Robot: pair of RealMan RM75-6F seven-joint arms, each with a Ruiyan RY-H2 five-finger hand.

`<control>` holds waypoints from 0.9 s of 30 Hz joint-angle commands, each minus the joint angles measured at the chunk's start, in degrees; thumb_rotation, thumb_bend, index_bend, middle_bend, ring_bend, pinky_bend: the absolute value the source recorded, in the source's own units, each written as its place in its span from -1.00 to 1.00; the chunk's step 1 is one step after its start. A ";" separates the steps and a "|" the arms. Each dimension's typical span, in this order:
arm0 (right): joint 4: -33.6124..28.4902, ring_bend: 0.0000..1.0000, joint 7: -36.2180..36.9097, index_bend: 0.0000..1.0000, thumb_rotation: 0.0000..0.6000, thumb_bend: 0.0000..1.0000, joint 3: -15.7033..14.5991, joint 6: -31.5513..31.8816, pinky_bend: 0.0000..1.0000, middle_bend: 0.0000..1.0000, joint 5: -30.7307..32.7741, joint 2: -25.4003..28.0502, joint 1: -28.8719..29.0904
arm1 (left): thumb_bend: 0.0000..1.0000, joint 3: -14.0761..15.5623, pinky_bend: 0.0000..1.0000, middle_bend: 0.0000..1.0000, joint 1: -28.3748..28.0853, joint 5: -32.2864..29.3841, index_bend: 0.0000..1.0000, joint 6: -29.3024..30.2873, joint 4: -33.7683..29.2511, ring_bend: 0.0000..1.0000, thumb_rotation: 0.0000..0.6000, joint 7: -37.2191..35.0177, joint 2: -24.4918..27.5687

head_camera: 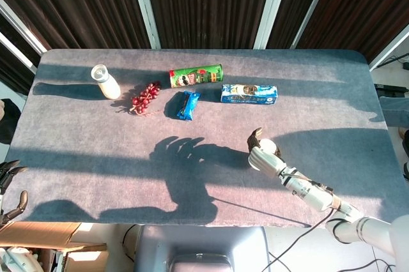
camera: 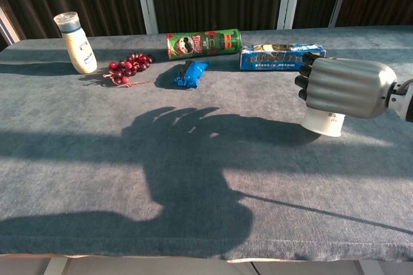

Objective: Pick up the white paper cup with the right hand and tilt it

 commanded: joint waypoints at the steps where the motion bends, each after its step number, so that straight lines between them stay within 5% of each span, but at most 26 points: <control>1: 0.42 -0.19 0.17 0.29 1.00 0.24 0.08 -0.25 -0.05 -0.01 0.14 -0.37 -0.03 | -0.01 -0.07 -0.42 -0.75 0.04 -0.14 -0.49 0.02 0.02 -0.83 1.00 -0.20 0.03; 6: 0.52 -0.33 0.23 0.05 1.00 -0.18 0.70 -0.33 -0.06 -0.12 1.57 -1.02 -0.84 | -0.01 -0.11 -0.42 -0.75 0.19 -0.17 -0.49 0.26 0.04 -0.82 1.00 -0.50 0.13; 16: -2.37 -0.58 3.03 -0.37 1.00 -0.38 2.94 0.34 -0.07 -0.46 5.91 -0.97 -2.57 | -0.01 -0.07 -0.42 -0.74 0.23 -0.05 -0.49 0.26 0.05 -0.82 1.00 -0.59 0.18; 23: -17.27 -0.80 10.32 -0.68 1.00 -0.59 7.23 1.37 -0.32 -0.72 16.17 5.03 -6.47 | -0.01 -0.18 -0.42 -0.74 0.41 -0.26 -0.49 0.47 0.13 -0.82 1.00 -1.10 0.29; 27: -26.74 -0.81 22.61 -0.71 1.00 -0.66 8.71 4.73 -0.44 -0.73 18.66 10.30 -9.51 | -0.01 -0.18 -0.42 -0.74 0.43 -0.11 -0.49 0.57 0.19 -0.82 1.00 -1.18 0.27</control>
